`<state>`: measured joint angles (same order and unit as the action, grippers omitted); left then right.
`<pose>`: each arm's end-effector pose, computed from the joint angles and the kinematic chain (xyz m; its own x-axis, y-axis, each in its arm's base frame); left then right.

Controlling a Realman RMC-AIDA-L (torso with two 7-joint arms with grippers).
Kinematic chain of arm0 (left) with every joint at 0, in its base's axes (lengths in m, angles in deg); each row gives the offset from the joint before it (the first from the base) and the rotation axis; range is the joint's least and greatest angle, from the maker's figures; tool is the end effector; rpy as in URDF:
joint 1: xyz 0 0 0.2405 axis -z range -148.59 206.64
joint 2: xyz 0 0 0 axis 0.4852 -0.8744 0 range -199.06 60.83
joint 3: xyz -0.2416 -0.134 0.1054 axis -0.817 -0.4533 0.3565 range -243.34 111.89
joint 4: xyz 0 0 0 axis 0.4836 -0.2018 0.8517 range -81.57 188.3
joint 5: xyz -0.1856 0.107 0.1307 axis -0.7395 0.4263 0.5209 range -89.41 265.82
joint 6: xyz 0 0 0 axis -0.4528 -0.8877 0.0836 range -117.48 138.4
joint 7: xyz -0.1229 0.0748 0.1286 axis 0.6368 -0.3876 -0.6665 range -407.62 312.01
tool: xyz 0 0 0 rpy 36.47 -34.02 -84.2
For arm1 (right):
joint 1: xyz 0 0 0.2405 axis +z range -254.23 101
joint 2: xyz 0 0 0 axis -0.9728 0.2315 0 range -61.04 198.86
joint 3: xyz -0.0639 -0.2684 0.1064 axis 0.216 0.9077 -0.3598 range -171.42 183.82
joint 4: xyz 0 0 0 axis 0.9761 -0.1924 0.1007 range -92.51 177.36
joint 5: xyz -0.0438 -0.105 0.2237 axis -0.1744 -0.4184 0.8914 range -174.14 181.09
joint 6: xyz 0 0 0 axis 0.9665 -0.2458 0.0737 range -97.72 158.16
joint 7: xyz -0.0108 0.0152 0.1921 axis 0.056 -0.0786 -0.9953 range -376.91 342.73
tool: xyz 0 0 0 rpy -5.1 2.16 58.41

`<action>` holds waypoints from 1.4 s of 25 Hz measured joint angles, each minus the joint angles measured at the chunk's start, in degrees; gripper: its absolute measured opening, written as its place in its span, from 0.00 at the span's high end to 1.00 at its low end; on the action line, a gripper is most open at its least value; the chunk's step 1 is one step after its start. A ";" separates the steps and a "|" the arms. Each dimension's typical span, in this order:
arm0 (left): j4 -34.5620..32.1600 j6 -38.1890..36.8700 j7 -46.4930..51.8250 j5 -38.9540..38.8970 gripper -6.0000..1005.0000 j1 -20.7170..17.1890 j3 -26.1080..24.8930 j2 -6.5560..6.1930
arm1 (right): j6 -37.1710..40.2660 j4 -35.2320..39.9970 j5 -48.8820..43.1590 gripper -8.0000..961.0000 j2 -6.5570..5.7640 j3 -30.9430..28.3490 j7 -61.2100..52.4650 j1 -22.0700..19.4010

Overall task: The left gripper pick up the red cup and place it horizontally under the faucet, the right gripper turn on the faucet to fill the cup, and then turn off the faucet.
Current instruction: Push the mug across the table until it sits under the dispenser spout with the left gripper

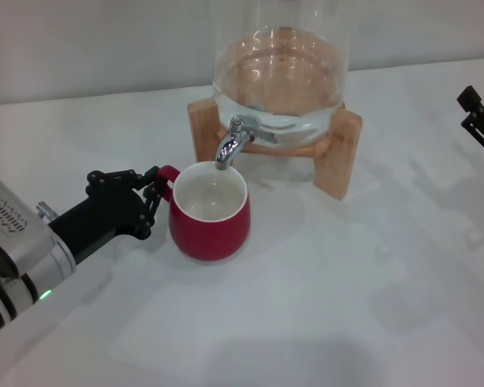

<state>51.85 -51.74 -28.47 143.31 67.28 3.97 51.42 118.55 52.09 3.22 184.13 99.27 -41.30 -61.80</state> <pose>-0.2991 0.4252 -0.1628 0.8963 -0.0328 0.4422 0.2716 -0.7476 -0.6061 0.3865 0.3431 0.0084 0.5926 0.2632 -0.7613 -0.7002 -0.2989 -0.6483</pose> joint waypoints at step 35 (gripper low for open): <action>-0.32 4.39 -0.24 0.21 0.91 1.40 -0.01 -0.15 | 0.00 0.09 0.02 0.09 0.00 0.00 -0.05 0.13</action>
<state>51.52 -47.35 -28.71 143.52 68.68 3.97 51.27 118.56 52.18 3.24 184.13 99.27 -41.35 -61.67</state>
